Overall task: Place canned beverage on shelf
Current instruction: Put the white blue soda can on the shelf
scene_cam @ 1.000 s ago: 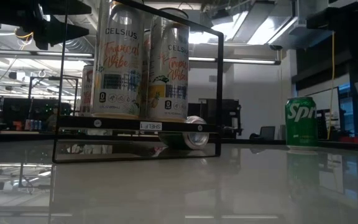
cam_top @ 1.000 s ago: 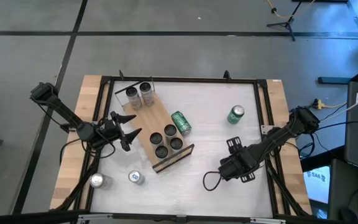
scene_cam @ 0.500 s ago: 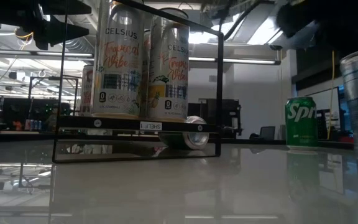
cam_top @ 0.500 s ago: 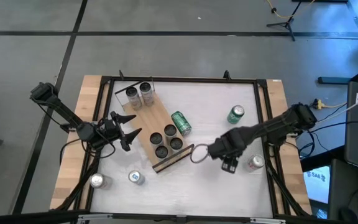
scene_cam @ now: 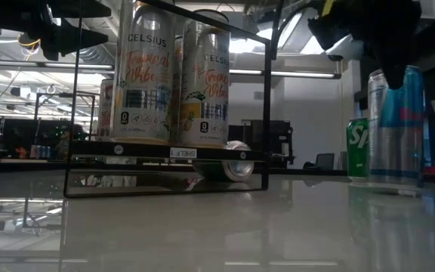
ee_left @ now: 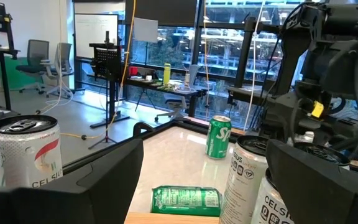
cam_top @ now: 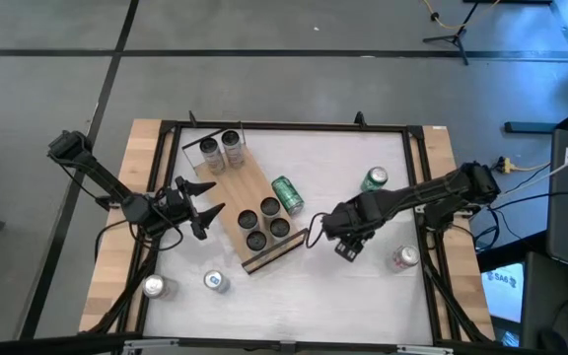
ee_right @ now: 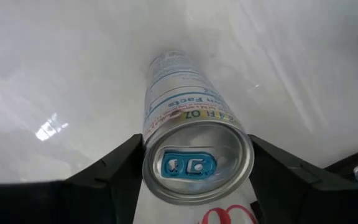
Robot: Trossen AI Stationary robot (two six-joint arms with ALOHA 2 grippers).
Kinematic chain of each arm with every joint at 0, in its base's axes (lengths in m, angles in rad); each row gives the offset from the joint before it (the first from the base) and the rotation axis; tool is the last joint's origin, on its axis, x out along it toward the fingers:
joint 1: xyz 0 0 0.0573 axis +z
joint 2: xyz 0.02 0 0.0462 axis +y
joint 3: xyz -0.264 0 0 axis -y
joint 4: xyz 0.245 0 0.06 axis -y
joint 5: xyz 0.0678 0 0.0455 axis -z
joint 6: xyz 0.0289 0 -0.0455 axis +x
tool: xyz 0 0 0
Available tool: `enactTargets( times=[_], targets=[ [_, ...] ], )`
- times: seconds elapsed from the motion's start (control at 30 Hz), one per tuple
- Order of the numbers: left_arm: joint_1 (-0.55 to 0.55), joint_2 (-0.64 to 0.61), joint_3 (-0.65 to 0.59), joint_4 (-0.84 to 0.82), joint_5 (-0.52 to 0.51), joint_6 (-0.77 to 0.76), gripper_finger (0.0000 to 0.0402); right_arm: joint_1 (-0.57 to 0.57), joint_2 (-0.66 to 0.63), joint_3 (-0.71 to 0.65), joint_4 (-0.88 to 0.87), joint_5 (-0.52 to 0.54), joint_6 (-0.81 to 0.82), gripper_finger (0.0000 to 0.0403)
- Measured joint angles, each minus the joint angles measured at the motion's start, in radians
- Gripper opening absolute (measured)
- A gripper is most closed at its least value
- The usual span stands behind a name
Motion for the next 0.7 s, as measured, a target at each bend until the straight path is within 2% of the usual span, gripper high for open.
enactTargets(
  times=[0.27,0.7],
  targets=[
    [0.000,0.000,0.000,0.000,0.000,0.000,0.0332,-0.080,0.000,0.001,-0.025,0.022,0.115,0.0245],
    [0.000,0.000,0.000,0.000,0.000,0.001,0.0332,-0.273,-0.001,0.002,-0.018,0.014,0.009,0.0245]
  ],
)
